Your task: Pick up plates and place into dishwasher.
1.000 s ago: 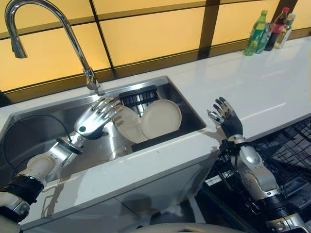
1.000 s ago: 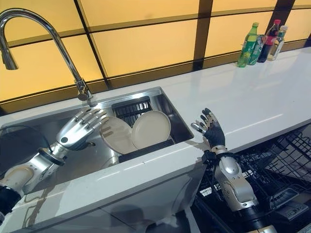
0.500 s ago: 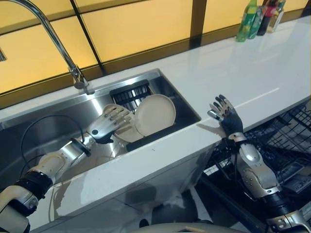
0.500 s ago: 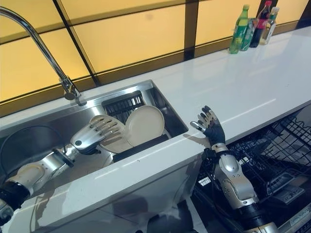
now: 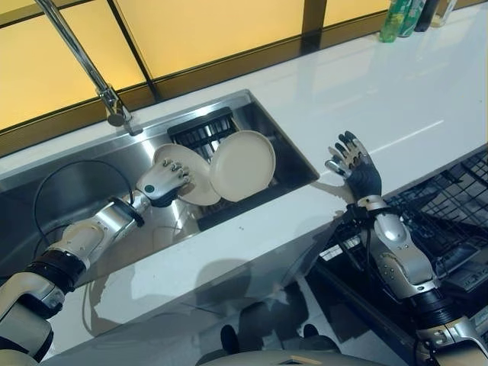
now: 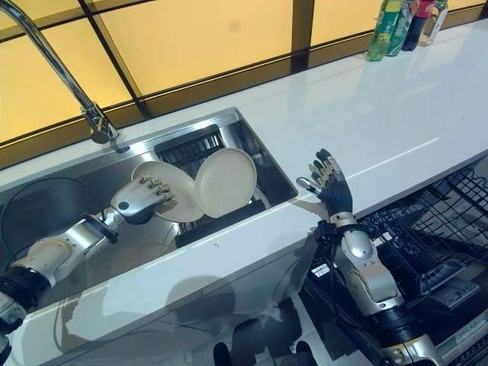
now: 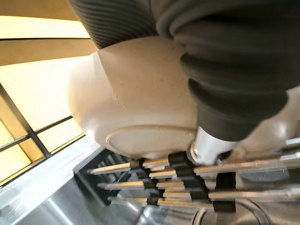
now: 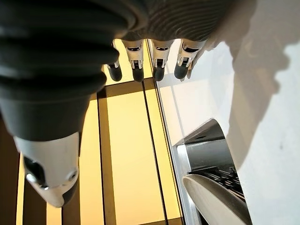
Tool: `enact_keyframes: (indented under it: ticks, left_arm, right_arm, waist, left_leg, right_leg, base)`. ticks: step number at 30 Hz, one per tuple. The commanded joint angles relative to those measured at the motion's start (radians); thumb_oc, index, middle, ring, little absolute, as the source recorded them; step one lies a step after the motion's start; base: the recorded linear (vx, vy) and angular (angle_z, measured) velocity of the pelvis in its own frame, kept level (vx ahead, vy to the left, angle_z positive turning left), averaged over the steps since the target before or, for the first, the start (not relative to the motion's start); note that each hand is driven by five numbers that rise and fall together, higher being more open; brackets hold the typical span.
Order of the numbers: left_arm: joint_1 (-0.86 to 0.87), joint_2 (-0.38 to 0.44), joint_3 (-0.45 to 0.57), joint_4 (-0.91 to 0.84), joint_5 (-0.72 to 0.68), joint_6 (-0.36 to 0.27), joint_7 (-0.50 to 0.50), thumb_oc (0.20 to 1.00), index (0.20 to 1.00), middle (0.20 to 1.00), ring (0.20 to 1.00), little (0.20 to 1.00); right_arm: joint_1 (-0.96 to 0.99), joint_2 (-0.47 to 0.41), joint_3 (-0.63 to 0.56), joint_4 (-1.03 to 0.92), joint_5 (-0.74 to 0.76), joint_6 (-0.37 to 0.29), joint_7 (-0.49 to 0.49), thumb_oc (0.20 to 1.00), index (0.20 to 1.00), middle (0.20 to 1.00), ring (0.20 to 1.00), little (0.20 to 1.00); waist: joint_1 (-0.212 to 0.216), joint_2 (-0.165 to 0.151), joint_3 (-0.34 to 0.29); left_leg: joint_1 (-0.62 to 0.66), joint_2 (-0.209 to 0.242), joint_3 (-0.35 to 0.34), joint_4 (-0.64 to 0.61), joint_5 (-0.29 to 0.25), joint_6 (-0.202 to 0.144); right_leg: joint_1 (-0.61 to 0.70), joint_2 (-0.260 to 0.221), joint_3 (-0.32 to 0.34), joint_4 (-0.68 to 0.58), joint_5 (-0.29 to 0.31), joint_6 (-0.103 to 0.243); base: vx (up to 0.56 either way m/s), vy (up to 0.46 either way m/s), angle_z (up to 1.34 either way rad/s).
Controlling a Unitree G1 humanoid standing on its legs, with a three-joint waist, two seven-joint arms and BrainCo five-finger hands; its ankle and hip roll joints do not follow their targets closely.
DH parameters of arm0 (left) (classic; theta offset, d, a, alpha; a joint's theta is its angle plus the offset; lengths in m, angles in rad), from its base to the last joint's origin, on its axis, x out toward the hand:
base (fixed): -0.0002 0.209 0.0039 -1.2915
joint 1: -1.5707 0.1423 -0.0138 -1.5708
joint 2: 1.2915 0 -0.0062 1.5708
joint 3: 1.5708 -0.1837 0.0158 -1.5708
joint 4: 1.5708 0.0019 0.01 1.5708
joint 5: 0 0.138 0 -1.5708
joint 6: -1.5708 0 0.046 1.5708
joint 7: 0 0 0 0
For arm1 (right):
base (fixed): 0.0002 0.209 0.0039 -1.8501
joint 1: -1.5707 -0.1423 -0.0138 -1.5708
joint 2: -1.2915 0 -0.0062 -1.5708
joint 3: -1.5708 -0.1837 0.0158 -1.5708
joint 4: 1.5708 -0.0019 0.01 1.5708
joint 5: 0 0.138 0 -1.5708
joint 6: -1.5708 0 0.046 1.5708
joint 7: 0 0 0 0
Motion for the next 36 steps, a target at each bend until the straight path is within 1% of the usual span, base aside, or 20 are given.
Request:
enact_keyframes:
  ticks: [1, 9, 17, 22, 27, 33, 36]
  left_arm:
    - [-0.047, 0.003, 0.038, 0.081, -0.004, 0.02, 0.021, 0.2, 0.2, 0.2, 0.2, 0.2]
    - [-0.01, 0.023, 0.081, 0.06, 0.016, 0.016, 0.047, 0.2, 0.2, 0.2, 0.2, 0.2]
    - [0.012, 0.081, 0.121, 0.016, 0.068, -0.03, 0.044, 0.2, 0.2, 0.2, 0.2, 0.2]
    - [0.014, 0.13, 0.145, -0.029, 0.065, -0.055, 0.013, 0.2, 0.2, 0.2, 0.2, 0.2]
    - [0.031, 0.155, 0.164, -0.044, 0.066, -0.072, -0.03, 0.2, 0.2, 0.2, 0.2, 0.2]
    - [0.06, 0.176, 0.186, -0.051, 0.06, -0.08, -0.117, 0.2, 0.2, 0.2, 0.2, 0.2]
    - [0.07, 0.185, 0.197, -0.061, 0.048, -0.068, -0.138, 0.2, 0.2, 0.2, 0.2, 0.2]
  right_arm:
    - [-0.041, -0.007, -0.001, -0.013, -0.001, -0.004, 0.015, 1.0, 1.0, 1.0, 1.0, 1.0]
    - [-0.012, -0.006, -0.009, -0.019, 0.003, -0.006, 0.027, 1.0, 1.0, 1.0, 1.0, 1.0]
    - [0.006, -0.011, -0.016, -0.023, 0.013, -0.001, 0.03, 1.0, 1.0, 1.0, 1.0, 1.0]
    - [0.016, -0.015, -0.023, -0.03, 0.02, 0.0, 0.029, 1.0, 1.0, 1.0, 1.0, 1.0]
    - [0.033, -0.017, -0.033, -0.034, 0.02, -0.004, 0.033, 1.0, 1.0, 1.0, 1.0, 1.0]
    - [0.039, -0.025, -0.044, -0.037, 0.023, -0.002, 0.038, 1.0, 1.0, 1.0, 1.0, 1.0]
    - [0.042, -0.028, -0.045, -0.036, 0.026, -0.009, 0.038, 1.0, 1.0, 1.0, 1.0, 1.0]
  waist:
    - [0.004, -0.025, 0.009]
    - [0.017, -0.024, -0.008]
    - [0.031, -0.018, -0.028]
    - [0.042, -0.012, -0.041]
    - [0.047, -0.007, -0.055]
    - [0.054, -0.004, -0.063]
    - [0.06, -0.006, -0.064]
  left_leg:
    - [0.076, -0.008, 0.004, 0.013, -0.102, 0.014]
    - [0.092, -0.01, 0.0, 0.013, -0.106, 0.012]
    - [0.11, -0.015, -0.006, 0.011, -0.114, 0.01]
    - [0.116, -0.018, -0.013, 0.009, -0.118, 0.01]
    - [0.121, -0.018, -0.016, 0.007, -0.12, 0.007]
    - [0.123, -0.016, -0.019, 0.007, -0.121, 0.005]
    - [0.123, -0.014, -0.023, 0.007, -0.119, 0.004]
  right_leg:
    - [-0.119, -0.034, 0.021, 0.022, 0.112, 0.039]
    - [-0.096, -0.041, 0.0, 0.02, 0.105, 0.04]
    - [-0.07, -0.048, -0.022, 0.016, 0.096, 0.042]
    - [-0.06, -0.052, -0.037, 0.013, 0.093, 0.044]
    - [-0.053, -0.053, -0.045, 0.009, 0.091, 0.045]
    - [-0.045, -0.052, -0.055, 0.004, 0.089, 0.045]
    - [-0.042, -0.052, -0.062, 0.003, 0.089, 0.046]
  base:
    - [0.05, 0.011, 0.01]
    - [0.02, 0.002, 0.0]
    - [0.0, 0.0, 0.0]
    - [0.0, -0.018, 0.05]
    - [-0.01, -0.018, 0.09]
    - [-0.02, -0.005, 0.01]
    - [-0.04, -0.014, 0.03]
